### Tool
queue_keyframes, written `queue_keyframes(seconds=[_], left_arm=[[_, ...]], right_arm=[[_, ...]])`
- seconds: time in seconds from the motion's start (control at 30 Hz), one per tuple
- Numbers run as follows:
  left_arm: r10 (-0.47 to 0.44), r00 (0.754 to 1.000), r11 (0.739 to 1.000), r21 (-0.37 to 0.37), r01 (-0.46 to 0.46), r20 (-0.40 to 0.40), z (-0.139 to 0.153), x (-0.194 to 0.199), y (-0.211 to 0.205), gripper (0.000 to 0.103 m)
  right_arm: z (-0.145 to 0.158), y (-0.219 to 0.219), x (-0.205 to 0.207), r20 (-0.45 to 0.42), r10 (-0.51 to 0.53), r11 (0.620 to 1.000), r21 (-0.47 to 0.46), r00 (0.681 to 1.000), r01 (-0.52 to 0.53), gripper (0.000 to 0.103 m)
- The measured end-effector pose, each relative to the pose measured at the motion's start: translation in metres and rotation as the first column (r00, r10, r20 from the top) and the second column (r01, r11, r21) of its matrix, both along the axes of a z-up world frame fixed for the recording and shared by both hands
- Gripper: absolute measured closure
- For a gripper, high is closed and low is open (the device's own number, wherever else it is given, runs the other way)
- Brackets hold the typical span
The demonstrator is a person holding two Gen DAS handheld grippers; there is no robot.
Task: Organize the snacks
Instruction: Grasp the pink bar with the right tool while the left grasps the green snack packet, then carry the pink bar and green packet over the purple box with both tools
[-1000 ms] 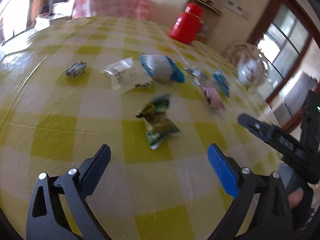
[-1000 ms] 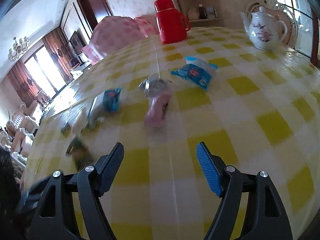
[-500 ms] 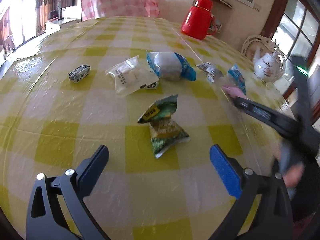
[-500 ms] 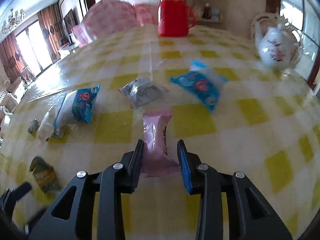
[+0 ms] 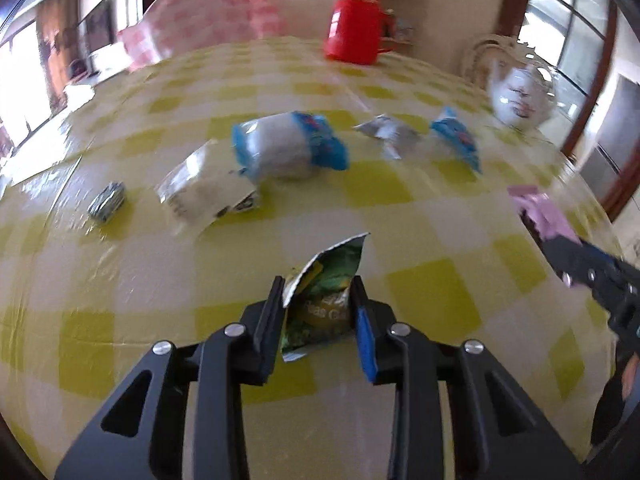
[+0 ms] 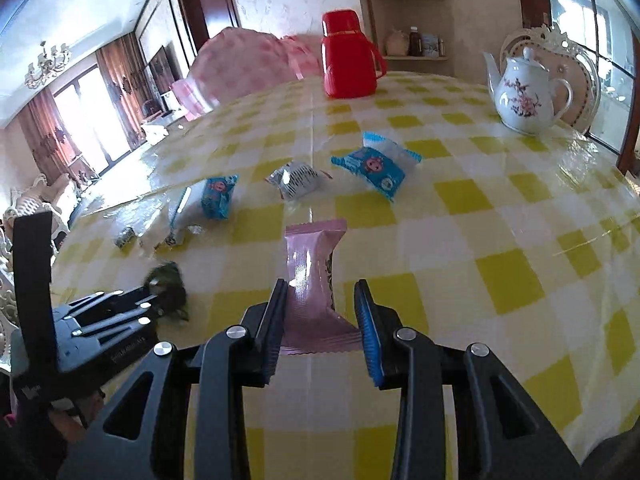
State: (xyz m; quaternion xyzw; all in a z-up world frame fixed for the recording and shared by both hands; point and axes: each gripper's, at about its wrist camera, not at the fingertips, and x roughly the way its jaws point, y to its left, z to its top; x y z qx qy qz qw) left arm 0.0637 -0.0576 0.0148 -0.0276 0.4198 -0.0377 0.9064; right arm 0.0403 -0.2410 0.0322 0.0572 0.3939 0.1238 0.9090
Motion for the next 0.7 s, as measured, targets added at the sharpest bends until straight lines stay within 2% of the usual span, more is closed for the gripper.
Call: queue_keyframes(seconds=[0.1,0.37,0.7], left_arm=[[-0.030,0.998,0.999,0.030,0.028,0.047,0.006,-0.007,-0.010,0.072],[-0.061,0.992,0.998,0.014,0.060,0.114,0.016,-0.019,-0.017,0.072],[-0.067,0.980,0.998,-0.005,0.069,0.190,0.030,-0.038,-0.021,0.072]], right_arm=[[0.004,0.001,-0.004,0.012,0.012,1.000,0.003,1.000,-0.012,0.069],[0.008,0.004,-0.007,0.028,0.011,1.000,-0.011,1.000,-0.011,0.069],[0.021,-0.006,-0.021,0.093,-0.031,0.999,0.038,0.995,0.028,0.069]])
